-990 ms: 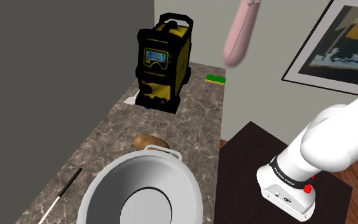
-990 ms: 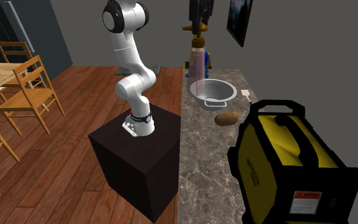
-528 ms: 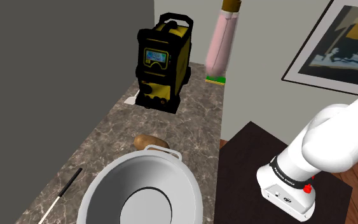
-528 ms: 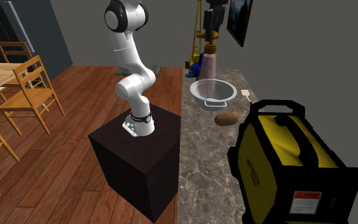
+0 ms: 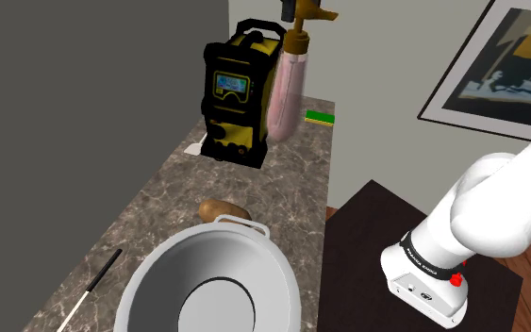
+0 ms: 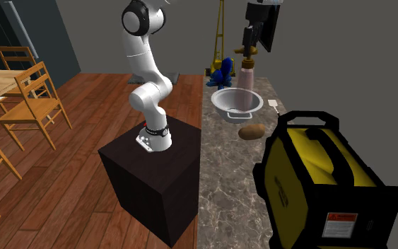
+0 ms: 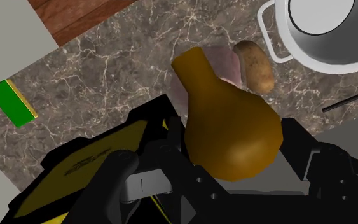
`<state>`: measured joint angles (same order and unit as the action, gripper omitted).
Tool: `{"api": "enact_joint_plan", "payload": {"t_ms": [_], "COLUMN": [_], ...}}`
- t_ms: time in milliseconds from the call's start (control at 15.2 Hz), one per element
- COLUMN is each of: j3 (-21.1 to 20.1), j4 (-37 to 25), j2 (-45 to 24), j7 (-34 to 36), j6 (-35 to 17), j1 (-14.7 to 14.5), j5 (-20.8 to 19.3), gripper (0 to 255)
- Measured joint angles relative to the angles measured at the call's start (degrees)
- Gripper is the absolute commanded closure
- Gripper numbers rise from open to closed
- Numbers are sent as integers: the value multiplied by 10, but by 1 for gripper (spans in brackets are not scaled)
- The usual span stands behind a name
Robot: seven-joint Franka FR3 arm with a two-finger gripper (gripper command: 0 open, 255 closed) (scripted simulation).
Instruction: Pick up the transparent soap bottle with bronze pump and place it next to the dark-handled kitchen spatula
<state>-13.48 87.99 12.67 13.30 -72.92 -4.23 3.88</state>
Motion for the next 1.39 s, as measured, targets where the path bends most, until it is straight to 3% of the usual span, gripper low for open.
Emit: {"api": "enact_joint_plan", "payload": {"t_ms": [924,1386], "j3": [-100,-127], "j4": [-16,-100], "j2": [-152,-276], "j7": [163,238], "j6": [-133,-163], "j1": [-69,-124], "j5": [-34,-86], "gripper": [255,255]}}
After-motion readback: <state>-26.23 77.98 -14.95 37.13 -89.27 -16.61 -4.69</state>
